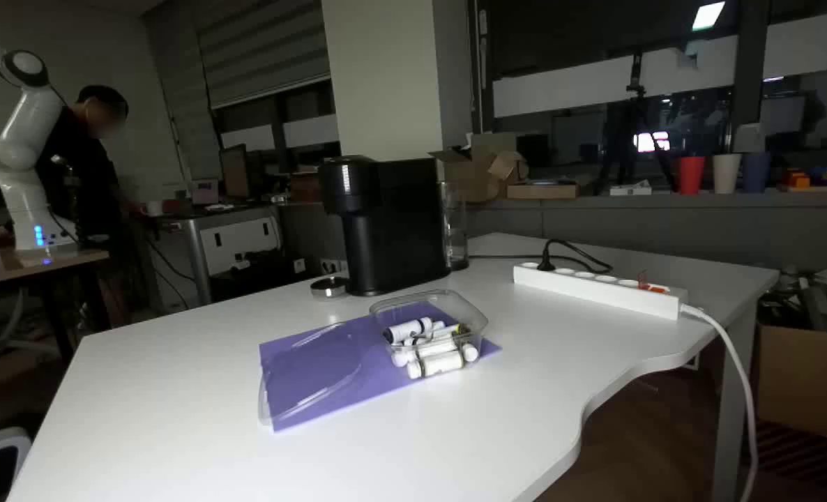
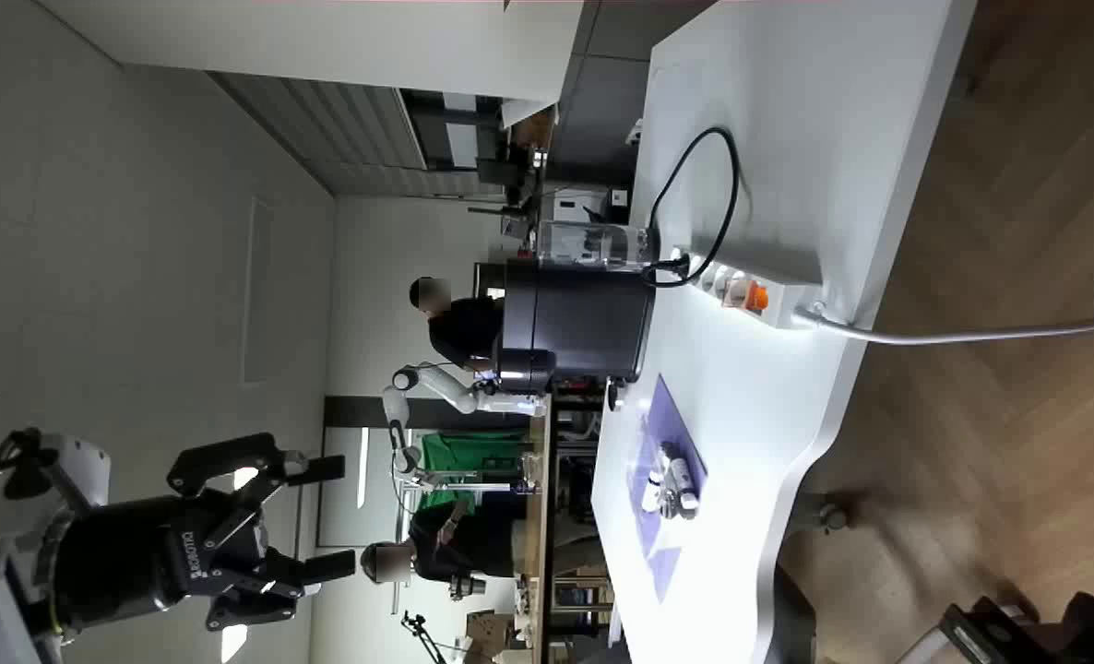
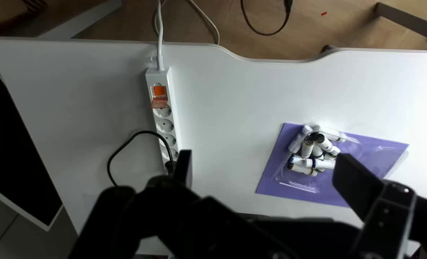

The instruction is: Move a bottle from the container to the table

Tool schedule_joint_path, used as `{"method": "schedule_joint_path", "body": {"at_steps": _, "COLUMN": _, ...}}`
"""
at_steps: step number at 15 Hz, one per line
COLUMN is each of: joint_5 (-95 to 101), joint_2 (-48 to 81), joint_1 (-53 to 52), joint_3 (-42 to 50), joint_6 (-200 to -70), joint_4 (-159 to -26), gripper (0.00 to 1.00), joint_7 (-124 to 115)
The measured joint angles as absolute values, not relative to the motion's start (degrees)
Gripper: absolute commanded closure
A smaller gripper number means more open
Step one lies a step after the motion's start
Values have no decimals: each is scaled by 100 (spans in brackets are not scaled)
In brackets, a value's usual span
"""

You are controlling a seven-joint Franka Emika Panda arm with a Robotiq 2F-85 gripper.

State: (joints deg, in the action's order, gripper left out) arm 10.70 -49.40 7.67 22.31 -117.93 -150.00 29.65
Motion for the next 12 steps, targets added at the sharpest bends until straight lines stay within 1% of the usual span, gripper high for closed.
{"method": "schedule_joint_path", "body": {"at_steps": 10, "joint_5": 1070, "joint_2": -4934, "joint_1": 762, "joint_3": 2231, "joint_6": -11793, "joint_4": -15001, "gripper": 0, "joint_7": 3000}}
{"method": "schedule_joint_path", "body": {"at_steps": 12, "joint_5": 1007, "joint_2": -4854, "joint_1": 603, "joint_3": 2276, "joint_6": -11922, "joint_4": -15016, "gripper": 0, "joint_7": 3390}}
